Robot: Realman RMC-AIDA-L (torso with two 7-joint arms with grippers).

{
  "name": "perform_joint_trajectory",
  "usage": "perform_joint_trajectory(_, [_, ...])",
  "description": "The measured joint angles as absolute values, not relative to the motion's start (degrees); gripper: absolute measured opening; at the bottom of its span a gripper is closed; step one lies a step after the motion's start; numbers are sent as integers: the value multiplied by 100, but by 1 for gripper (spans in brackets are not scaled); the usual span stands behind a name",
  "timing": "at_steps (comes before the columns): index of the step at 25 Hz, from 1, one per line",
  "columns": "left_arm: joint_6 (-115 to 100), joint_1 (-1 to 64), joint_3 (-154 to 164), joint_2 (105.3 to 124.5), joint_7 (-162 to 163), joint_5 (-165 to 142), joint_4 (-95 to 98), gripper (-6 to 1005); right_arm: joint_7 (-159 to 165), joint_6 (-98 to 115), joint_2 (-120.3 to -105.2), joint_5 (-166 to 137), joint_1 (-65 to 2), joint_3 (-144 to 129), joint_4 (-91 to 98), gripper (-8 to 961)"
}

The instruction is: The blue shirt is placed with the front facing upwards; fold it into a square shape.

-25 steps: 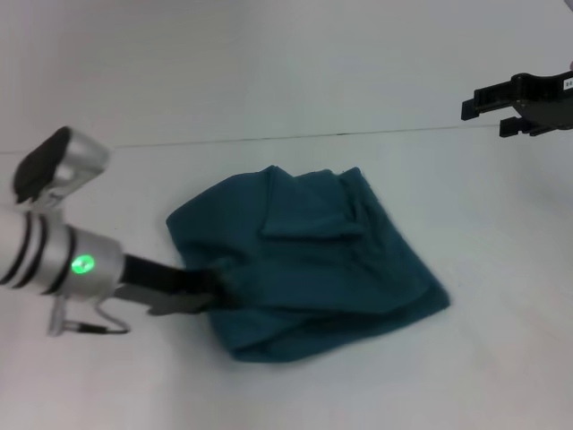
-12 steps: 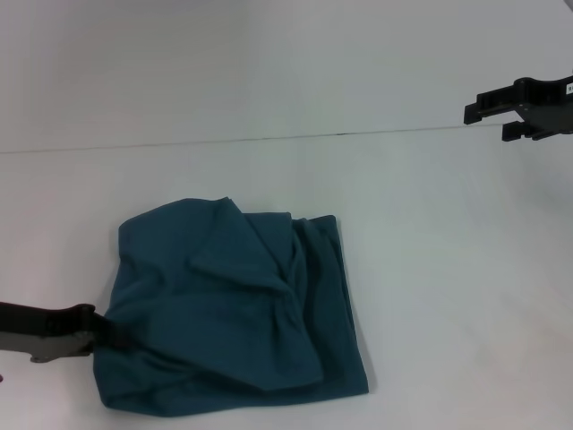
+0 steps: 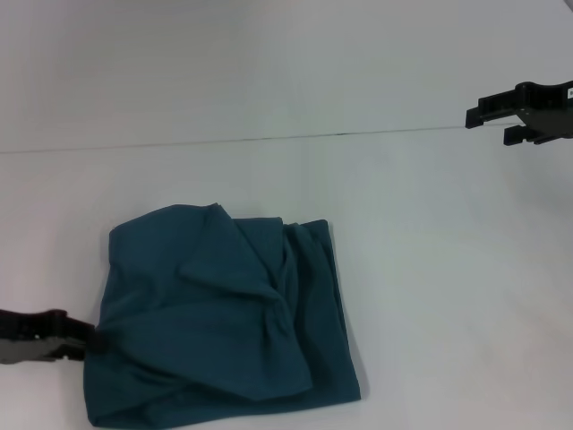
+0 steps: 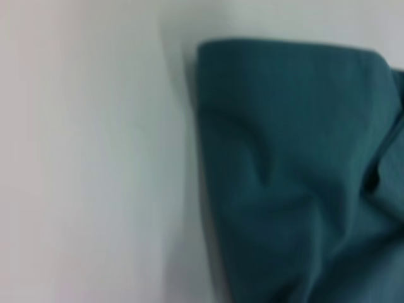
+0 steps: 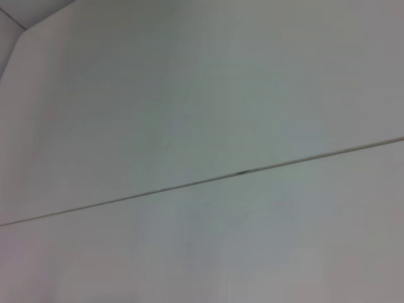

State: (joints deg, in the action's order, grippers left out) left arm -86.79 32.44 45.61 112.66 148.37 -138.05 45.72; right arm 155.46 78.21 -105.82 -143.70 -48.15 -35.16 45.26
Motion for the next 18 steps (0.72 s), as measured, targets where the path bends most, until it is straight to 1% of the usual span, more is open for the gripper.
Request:
perform_joint_trajectory(2, [-8681, 3228, 4440, 11221, 14908, -13810, 4606, 169, 15544, 7819, -10582, -14370, -4808, -3514, 4526, 762])
perform_joint_trajectory(5, [-8731, 3078, 3920, 11256, 15056, -13716, 4850, 282, 15543, 7816, -10581, -14370, -4804, -3511, 4527, 761])
perform_joint_trajectory(8, [-8919, 2887, 3188, 11423, 15058, -13316, 5048, 394, 15542, 7815, -10581, -14370, -4804, -3515, 4526, 760])
perform_joint_trajectory(10, [-9072, 2800, 2934, 11479, 15023, -13010, 4952, 494, 15541, 7814, -10581, -14370, -4799, -3515, 4526, 760])
perform_joint_trajectory(13, [-9227, 2717, 2859, 11511, 14907, -12712, 4585, 643, 15505, 7814, -10590, -14358, -4795, -3522, 4526, 759])
perform_joint_trajectory(18, [-9245, 2691, 2846, 11546, 14584, -12593, 3946, 830, 15179, 7995, -10636, -14082, -4797, -3526, 4468, 758])
